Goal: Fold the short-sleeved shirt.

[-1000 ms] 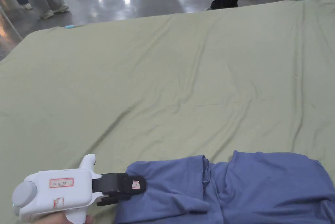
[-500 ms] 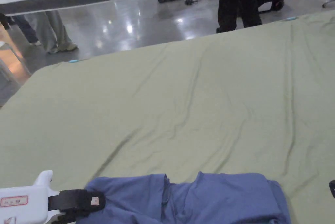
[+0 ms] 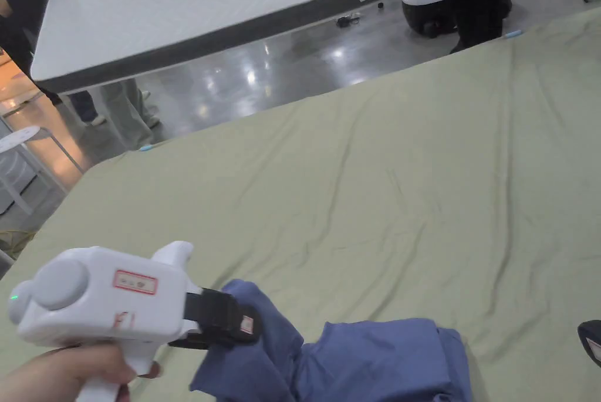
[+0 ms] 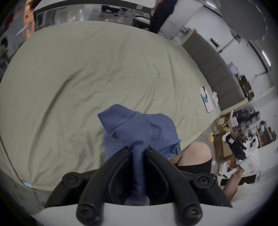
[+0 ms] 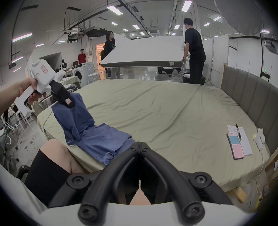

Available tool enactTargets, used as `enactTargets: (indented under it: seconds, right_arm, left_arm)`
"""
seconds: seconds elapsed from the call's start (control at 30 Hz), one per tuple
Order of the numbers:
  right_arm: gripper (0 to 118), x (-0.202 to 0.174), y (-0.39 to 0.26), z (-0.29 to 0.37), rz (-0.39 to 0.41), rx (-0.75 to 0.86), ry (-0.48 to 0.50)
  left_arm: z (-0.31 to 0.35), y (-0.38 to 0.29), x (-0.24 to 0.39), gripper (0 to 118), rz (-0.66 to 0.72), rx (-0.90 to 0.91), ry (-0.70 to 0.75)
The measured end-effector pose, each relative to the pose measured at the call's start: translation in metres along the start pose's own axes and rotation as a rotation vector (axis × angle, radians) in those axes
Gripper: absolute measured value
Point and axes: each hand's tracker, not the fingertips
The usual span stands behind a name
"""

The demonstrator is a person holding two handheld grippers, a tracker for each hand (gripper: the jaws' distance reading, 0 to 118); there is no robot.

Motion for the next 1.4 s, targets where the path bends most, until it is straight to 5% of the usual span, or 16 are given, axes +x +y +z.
enactTargets:
  seconds: [0.33, 0.47, 0.57, 0.6, 0.63, 0.67, 0.77, 0.9, 1.1, 1.4]
  right_arm:
    - [1, 0.046, -0.032, 0.032, -0.100, -0.028, -0.096]
    - [1, 0.061, -0.037, 0.036, -0.130, -0.035, -0.110]
    - [1, 0.066, -0.038, 0.032, -0.123, -0.044, -0.115]
    - [1, 0.065, -0.038, 0.030, -0.119, -0.044, -0.112]
    - [1, 0.066, -0.038, 0.028, -0.118, -0.042, -0.106]
    - [1, 0.066, -0.038, 0.025, -0.118, -0.040, -0.099]
    - [1, 0.063, -0.037, 0.017, -0.121, -0.035, -0.077]
    - [1, 0.054, -0.035, 0.011, -0.101, -0.041, -0.064]
    - [1, 0.049, -0.033, 0.017, -0.099, -0.062, -0.078]
    - [1, 0.027, -0.028, 0.022, -0.075, -0.099, -0.094]
  left_arm:
    - [-0.151, 0.011, 0.081, 12, -0.006, -0.190, -0.028]
    - [-0.162, 0.010, 0.109, 72, -0.034, -0.195, -0.131]
    - [-0.128, 0.012, 0.117, 75, -0.094, -0.101, -0.171]
    - [-0.118, 0.011, 0.113, 71, -0.114, -0.078, -0.146]
    - [-0.110, 0.009, 0.108, 51, -0.121, -0.053, -0.113]
    - [-0.098, 0.005, 0.104, 0, -0.124, 0.005, -0.060]
    - [-0.098, -0.009, 0.092, 0, -0.145, 0.089, 0.219]
    - [-0.136, -0.034, 0.084, 0, -0.065, -0.065, 0.097]
    - [-0.208, -0.054, 0.119, 0, -0.097, -0.107, 0.107]
    - [-0.215, -0.046, 0.148, 0, -0.106, -0.115, -0.010]
